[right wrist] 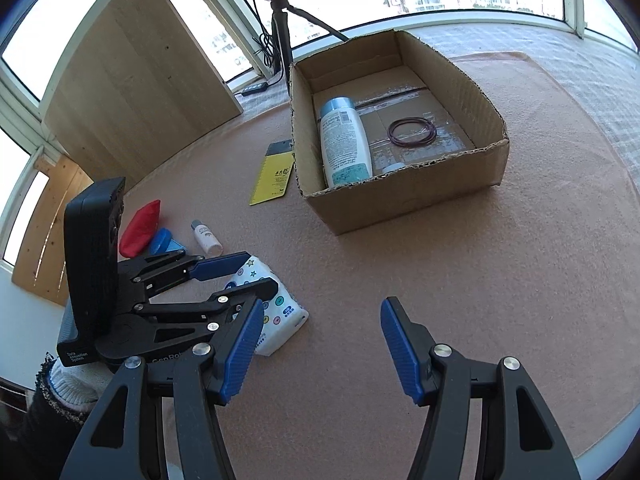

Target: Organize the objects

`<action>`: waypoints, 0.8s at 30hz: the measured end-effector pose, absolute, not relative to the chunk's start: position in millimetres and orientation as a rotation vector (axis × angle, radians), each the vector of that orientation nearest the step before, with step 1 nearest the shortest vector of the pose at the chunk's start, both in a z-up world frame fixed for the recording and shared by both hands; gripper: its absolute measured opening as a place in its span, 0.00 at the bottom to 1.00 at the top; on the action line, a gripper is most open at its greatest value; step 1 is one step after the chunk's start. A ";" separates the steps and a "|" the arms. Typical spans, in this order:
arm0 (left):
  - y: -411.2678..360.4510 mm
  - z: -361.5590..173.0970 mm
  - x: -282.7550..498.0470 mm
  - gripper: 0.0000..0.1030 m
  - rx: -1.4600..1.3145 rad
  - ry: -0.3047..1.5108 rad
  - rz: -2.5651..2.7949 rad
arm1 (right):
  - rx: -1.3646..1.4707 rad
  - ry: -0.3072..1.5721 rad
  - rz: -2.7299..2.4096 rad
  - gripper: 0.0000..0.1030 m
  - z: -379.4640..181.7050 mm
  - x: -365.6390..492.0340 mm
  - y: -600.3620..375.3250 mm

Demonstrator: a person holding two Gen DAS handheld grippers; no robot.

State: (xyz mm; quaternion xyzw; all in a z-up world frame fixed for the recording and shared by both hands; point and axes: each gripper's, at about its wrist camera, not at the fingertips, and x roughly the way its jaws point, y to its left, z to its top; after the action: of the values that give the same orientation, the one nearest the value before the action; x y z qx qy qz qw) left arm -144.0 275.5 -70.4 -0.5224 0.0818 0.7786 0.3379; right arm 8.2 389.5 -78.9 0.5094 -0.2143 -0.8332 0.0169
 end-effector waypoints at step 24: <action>177.3 -64.8 -77.6 0.44 -1.438 -0.184 2.157 | 1.647 -0.584 -2.278 0.55 -120.1 -36.0 327.8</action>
State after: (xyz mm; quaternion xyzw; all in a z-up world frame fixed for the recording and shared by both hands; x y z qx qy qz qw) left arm -77.6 177.3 -64.8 -0.5330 -0.0683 0.7996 0.2681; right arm -36.0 327.8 -120.1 0.5685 -0.2016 -0.7861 0.1350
